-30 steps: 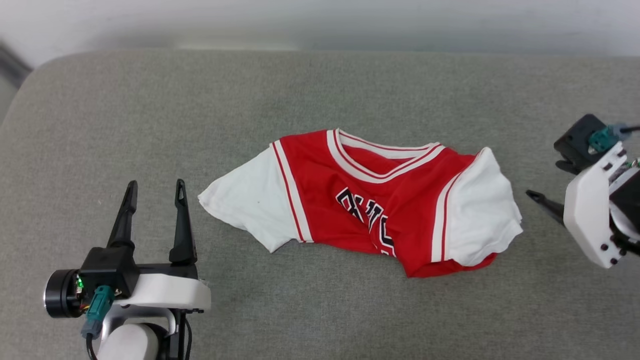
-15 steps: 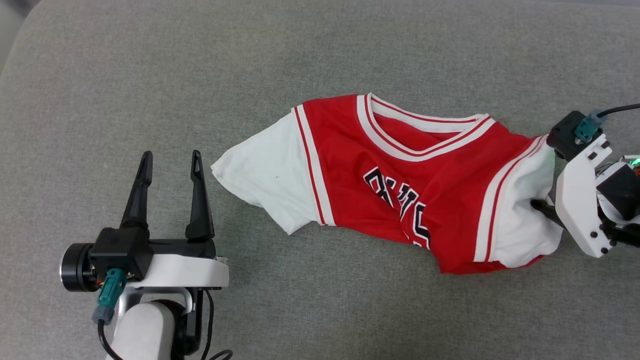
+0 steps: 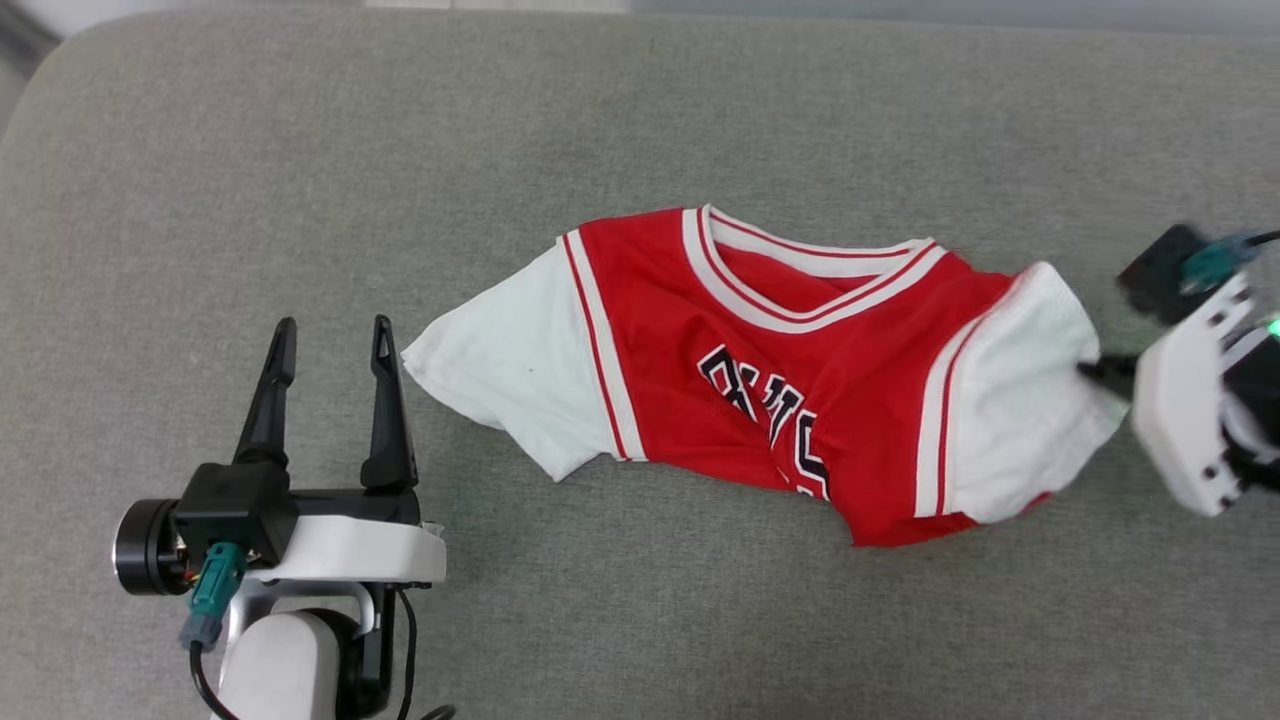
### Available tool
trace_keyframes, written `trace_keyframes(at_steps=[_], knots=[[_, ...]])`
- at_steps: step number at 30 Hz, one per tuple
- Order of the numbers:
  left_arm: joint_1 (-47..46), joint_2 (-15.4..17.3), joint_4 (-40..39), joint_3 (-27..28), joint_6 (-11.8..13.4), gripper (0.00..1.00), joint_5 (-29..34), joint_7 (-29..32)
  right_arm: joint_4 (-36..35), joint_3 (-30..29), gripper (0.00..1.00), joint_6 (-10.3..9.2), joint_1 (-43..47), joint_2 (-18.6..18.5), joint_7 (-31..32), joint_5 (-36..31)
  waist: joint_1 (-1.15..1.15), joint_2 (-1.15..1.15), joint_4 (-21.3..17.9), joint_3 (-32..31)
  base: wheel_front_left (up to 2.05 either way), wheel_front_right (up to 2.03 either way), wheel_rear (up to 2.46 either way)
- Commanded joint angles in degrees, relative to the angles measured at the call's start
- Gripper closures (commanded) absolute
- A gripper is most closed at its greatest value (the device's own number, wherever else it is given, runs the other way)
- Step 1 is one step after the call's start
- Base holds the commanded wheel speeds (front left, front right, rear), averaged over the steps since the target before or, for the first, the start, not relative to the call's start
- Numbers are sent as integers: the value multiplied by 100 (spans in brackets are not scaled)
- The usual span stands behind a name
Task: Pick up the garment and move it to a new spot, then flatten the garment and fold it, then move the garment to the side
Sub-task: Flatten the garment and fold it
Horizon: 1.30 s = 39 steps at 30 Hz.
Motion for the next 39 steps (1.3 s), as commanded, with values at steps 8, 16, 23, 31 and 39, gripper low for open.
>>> trace_keyframes(at_steps=[8, 16, 23, 31, 39], knots=[[143, -112, 3, 148, -116, 0, 101, -14, -252, -587, 100, -4, -104, -578, -471, 203, -1, 0, -84, -126, 0, 0, 0], [58, -166, 74, 198, -244, 0, 135, -14, 529, -956, 100, -4, 463, -569, -123, 493, -1, 0, 28, 8, 0, 0, 0], [-2, -194, 167, 217, -293, 0, 192, -14, 1505, -1146, 100, -4, 937, -118, -157, 476, -1, 0, 132, 57, 0, 0, 0], [242, -207, 261, 223, -272, 0, 240, -13, 1242, -1690, 0, -4, 890, -272, -1238, 80, -1, 0, 10, -356, 0, 0, 0], [359, -213, 197, 194, -297, 0, 248, -13, 52, -2331, 0, -4, 810, -851, -905, 15, -1, 0, -82, -462, 0, 0, 0]])
